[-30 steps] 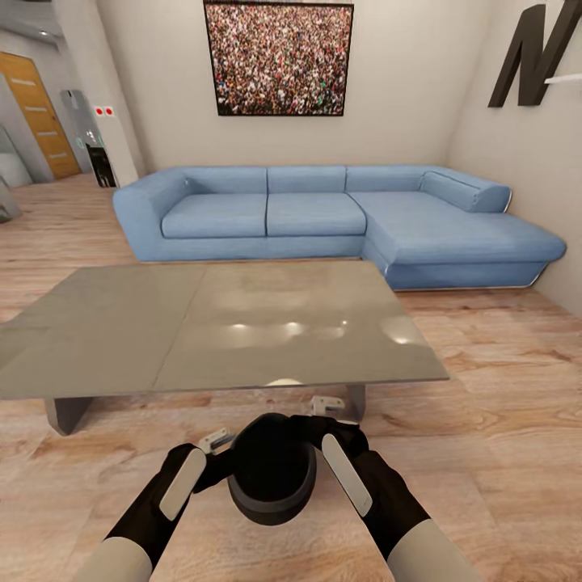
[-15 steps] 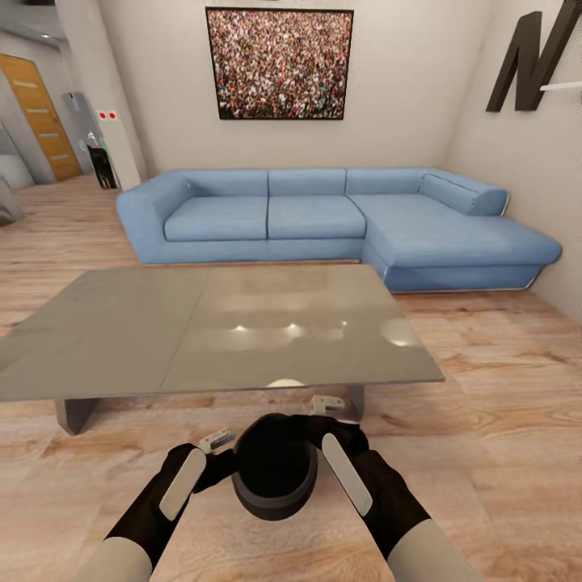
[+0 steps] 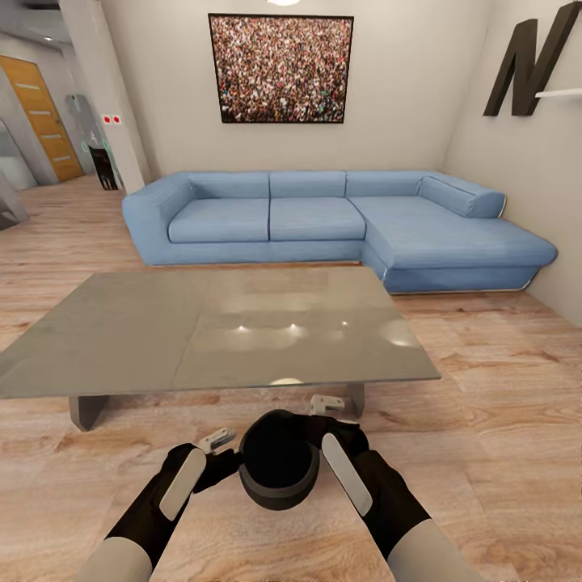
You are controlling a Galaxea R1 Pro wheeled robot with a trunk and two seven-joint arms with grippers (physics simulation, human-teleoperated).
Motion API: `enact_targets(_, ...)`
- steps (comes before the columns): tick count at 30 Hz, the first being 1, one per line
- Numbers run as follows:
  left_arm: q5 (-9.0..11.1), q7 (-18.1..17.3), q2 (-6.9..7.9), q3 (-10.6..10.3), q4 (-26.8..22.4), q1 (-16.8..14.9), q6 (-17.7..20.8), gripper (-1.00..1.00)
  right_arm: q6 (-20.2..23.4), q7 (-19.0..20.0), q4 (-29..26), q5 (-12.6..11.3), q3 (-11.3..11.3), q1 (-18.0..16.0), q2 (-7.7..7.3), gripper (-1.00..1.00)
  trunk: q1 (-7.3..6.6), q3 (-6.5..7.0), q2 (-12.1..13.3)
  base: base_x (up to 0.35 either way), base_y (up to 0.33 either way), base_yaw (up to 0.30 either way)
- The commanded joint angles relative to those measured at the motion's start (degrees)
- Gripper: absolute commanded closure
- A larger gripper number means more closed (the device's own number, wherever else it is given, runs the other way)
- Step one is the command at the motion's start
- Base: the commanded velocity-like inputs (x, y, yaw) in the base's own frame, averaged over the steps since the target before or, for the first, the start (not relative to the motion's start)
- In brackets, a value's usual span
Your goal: Place each of the two pumpkins and all three candles from the living room inside a cabinet in the living room (use any cabinet), then make sure every cabinet is closed, and position the cauldron so it is next to a table in the living room.
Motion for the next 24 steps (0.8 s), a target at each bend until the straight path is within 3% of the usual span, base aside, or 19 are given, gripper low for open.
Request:
enact_targets(1, 0.6, 0.6, 0.01, -0.1, -0.1, 0.0, 0.1, -1.0, 0.1, -0.6, -0.1, -0.6, 0.1, 0.0, -0.03, -1.0, -0.24, 0.13, 0.4, -0.181, 0.062, 0.0)
enact_targets(8, 0.6, 0.6, -0.06, -0.1, -0.1, 0.0, 0.1, -1.0, 0.2, -0.6, -0.1, -0.6, 0.1, 0.0, 0.01, -1.0, -1.78, 1.39, 3.2, -0.284, 0.102, 0.067)
enact_targets(17, 0.6, 0.6, 0.13, -0.1, -0.1, 0.0, 0.1, -1.0, 0.3, -0.6, -0.1, -0.6, 0.1, 0.0, 0.06, -1.0, -3.76, 3.01, 6.8, -0.295, 0.074, 0.259)
enact_targets(24, 0.6, 0.6, 0.63, -0.1, 0.0, 0.0, 0.1, -1.0, 0.2, -0.8, 0.6, -0.3, 0.3, 0.0, 0.31, -1.0, -5.29, 4.26, 9.6, -0.064, 0.003, 0.274)
